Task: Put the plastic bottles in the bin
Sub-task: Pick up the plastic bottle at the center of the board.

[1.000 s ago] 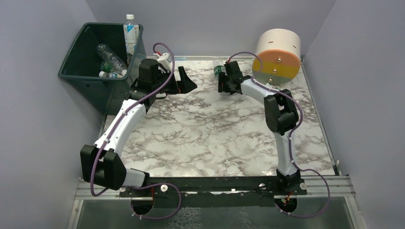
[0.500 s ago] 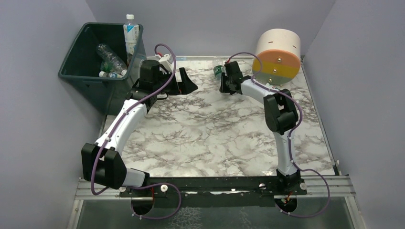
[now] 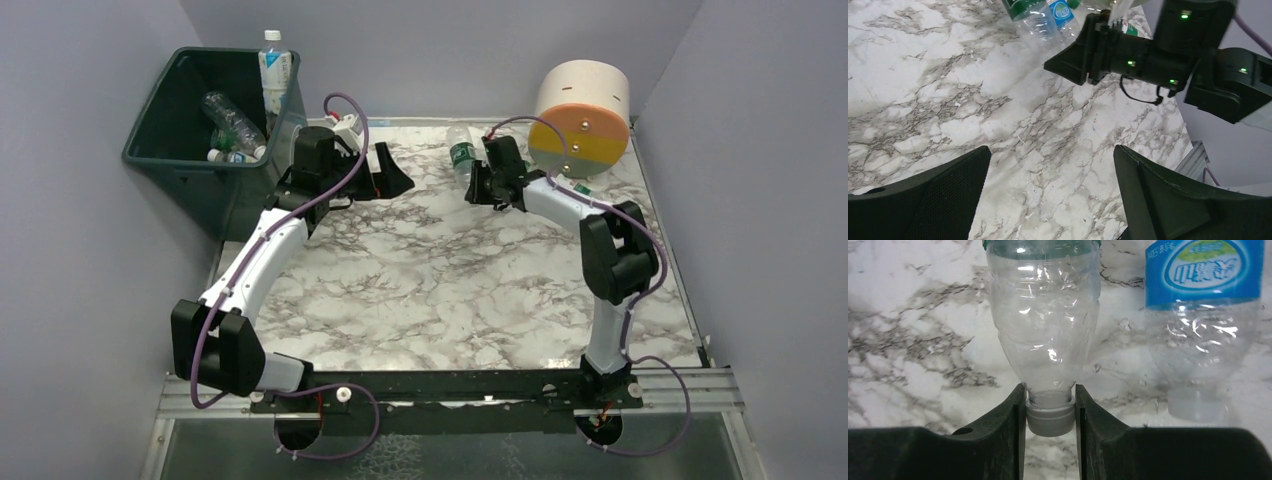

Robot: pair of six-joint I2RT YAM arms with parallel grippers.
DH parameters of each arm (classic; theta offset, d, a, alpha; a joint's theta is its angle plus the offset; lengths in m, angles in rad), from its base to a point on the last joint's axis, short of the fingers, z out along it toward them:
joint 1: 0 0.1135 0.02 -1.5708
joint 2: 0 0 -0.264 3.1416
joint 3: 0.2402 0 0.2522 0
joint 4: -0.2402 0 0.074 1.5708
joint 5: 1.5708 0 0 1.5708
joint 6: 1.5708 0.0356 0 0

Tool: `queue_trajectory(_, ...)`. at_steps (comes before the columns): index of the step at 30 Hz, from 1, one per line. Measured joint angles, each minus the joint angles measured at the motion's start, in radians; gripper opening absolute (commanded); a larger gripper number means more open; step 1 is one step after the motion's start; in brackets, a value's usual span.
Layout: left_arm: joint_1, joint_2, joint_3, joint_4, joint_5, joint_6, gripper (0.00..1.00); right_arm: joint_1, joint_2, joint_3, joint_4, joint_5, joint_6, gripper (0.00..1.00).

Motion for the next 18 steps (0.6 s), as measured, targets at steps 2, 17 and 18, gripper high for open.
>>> queue_trajectory(2,0.000,0.000,-0.007,0.005,0.000,-0.006,0.99,0.000,-0.066,-0.043,0.007,-0.017,0.010,0.26)
queue_trajectory(17,-0.087,-0.116,-0.337,0.222,-0.005,-0.187,0.99,0.000,-0.476,-0.333,0.024,-0.180,0.070,0.27)
queue_trajectory(18,-0.105,-0.134,-0.376,0.250,-0.011,-0.205,0.99,0.000,-0.494,-0.341,0.020,-0.189,0.070,0.27)
